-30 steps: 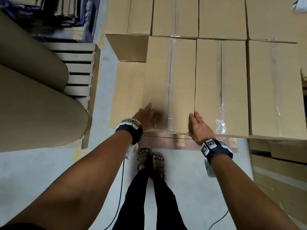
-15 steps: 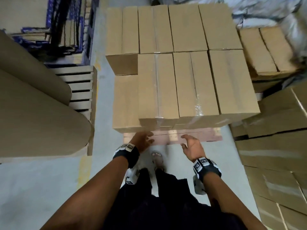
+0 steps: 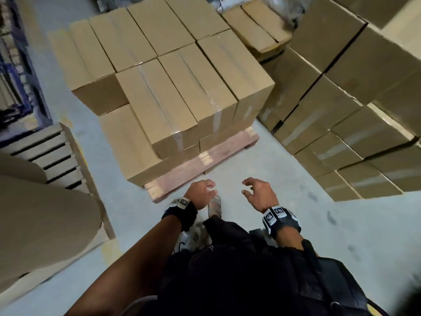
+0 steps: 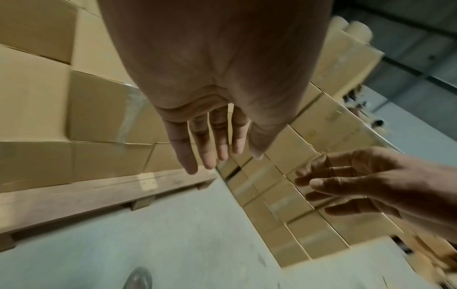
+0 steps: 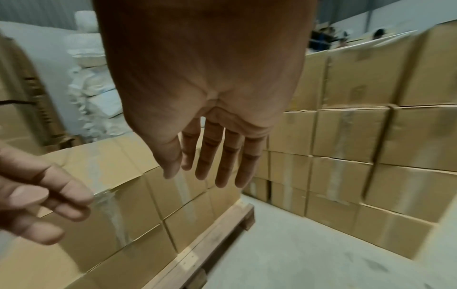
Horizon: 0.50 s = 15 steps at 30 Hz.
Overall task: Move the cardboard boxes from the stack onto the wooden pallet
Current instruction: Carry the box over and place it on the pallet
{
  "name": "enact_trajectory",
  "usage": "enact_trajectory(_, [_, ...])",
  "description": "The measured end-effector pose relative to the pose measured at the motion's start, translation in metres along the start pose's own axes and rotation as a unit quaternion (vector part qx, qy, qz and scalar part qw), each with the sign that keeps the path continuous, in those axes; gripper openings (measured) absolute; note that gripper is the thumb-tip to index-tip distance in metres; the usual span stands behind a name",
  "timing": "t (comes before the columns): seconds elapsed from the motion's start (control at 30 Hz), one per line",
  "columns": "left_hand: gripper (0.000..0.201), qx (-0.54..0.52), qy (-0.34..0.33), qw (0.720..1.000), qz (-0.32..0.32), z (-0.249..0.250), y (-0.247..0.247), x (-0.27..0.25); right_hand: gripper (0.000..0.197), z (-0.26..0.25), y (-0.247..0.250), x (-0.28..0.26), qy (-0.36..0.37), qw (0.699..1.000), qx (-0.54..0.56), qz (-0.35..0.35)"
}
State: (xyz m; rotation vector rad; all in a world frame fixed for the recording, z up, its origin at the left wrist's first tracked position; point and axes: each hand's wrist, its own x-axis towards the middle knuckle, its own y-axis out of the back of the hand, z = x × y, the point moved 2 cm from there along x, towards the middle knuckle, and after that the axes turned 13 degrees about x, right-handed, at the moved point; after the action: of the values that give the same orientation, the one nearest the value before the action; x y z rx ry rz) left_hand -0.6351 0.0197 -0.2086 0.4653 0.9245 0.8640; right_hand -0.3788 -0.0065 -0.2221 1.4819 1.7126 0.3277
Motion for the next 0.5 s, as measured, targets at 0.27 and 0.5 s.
enact_trajectory(0.27, [0.036, 0.075, -0.121, 0.986, -0.090, 0.087, -0.068, -0.010, 0.031, 0.102, 0.030, -0.126, -0.111, 0.985, 0.074, 0.106])
enact_trajectory(0.5, [0.035, 0.129, -0.179, 0.968, -0.121, 0.161, -0.127, -0.025, 0.032, 0.177, 0.039, -0.214, -0.165, 0.964, 0.130, 0.163])
